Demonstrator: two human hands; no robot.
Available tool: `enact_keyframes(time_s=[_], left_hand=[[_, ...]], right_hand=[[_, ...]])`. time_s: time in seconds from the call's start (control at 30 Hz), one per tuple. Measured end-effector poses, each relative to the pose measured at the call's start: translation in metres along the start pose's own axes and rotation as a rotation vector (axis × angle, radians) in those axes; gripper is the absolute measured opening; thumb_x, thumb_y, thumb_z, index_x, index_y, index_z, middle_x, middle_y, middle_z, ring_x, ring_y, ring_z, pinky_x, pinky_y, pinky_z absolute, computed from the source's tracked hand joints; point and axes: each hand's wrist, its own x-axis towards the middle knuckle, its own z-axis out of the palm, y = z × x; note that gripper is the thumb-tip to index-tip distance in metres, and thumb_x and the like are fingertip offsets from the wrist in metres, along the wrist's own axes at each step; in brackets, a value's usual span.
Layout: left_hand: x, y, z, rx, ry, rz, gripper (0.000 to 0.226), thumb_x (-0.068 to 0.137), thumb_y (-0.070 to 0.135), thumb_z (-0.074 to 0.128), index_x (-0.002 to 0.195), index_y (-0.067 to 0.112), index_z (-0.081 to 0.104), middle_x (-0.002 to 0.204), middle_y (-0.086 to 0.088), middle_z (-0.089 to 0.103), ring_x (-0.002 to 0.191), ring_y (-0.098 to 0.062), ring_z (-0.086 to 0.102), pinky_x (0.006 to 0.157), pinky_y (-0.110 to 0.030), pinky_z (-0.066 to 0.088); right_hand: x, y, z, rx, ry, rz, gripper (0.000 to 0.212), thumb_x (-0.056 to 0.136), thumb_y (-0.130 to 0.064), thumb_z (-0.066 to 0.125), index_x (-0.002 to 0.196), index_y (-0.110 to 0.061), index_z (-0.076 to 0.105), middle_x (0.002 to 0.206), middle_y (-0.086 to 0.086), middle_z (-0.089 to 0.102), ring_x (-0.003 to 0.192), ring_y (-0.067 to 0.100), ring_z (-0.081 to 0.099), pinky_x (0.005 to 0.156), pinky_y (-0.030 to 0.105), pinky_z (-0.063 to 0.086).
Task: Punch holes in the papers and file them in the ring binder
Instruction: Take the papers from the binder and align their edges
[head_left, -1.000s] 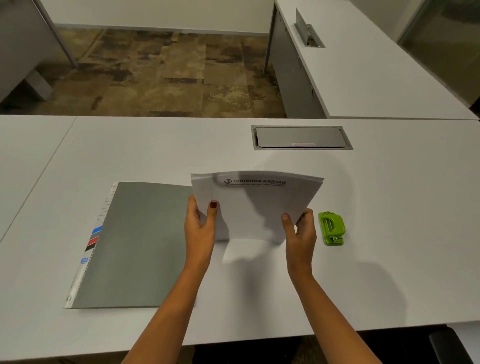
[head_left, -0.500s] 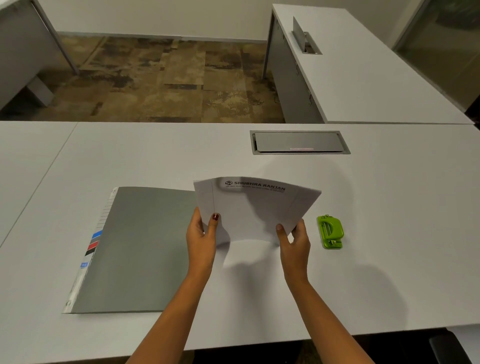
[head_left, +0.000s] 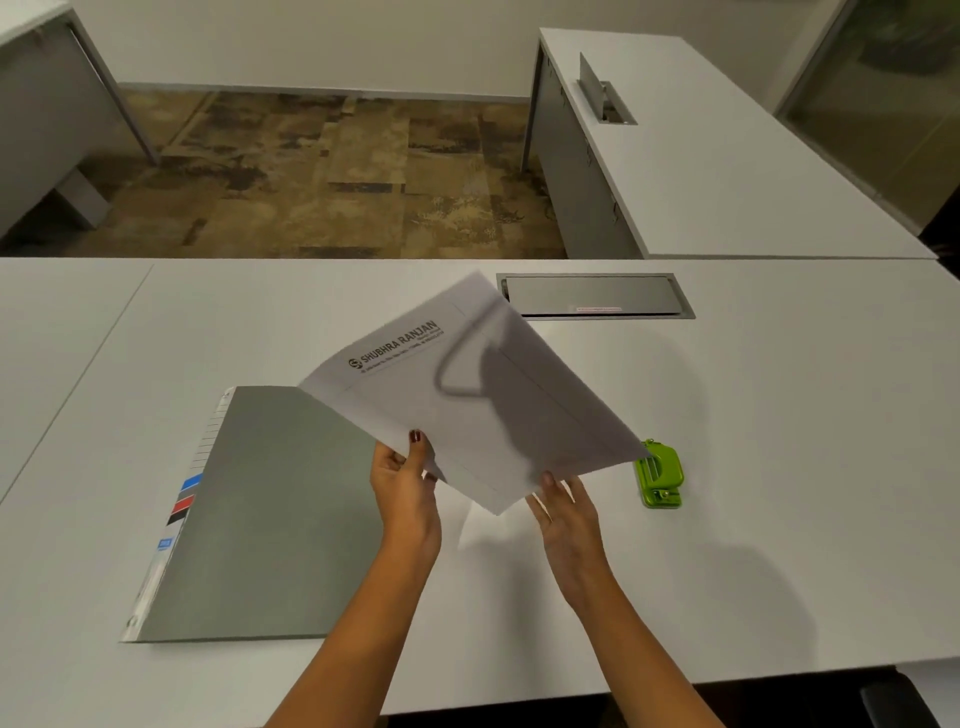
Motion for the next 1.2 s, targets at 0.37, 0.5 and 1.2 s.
enact_keyframes(time_s=[0.37, 0.5, 1.2], left_hand=[[0.022, 0.019, -0.049, -0.111, -0.069, -0.028, 0.021, 0.094, 0.013, 0.050, 0.110, 0.022, 0.059, 0.094, 0.007, 0.071, 0.084, -0.014, 0.064, 0.064, -0.026, 0.055], [0.031, 0.038, -0.075, 0.188, -0.150, 0.109, 0.032, 0.094, 0.015, 0.051, 0.126, 0.021, 0.050, 0.103, -0.001, 0.070, 0.085, -0.012, 0.068, 0.060, -0.023, 0.055], [0.019, -0.003, -0.056, 0.474, -0.193, 0.205, 0.023, 0.093, 0.009, 0.054, 0.114, 0.014, 0.059, 0.101, 0.006, 0.067, 0.084, 0.002, 0.066, 0.071, -0.016, 0.053]], right_hand=[[0.003, -0.049, -0.022, -0.342, -0.031, -0.346, 0.047, 0.076, -0.034, 0.071, 0.114, -0.009, 0.064, 0.109, 0.000, 0.071, 0.103, 0.014, 0.065, 0.088, 0.025, 0.052], [0.005, -0.065, -0.033, -0.407, 0.008, -0.429, 0.018, 0.087, -0.003, 0.059, 0.104, 0.003, 0.062, 0.085, -0.017, 0.071, 0.086, 0.001, 0.065, 0.078, 0.013, 0.051], [0.010, -0.034, -0.038, -0.344, 0.160, -0.341, 0.030, 0.086, -0.003, 0.062, 0.111, -0.019, 0.059, 0.100, -0.007, 0.067, 0.089, 0.001, 0.064, 0.072, 0.011, 0.050]])
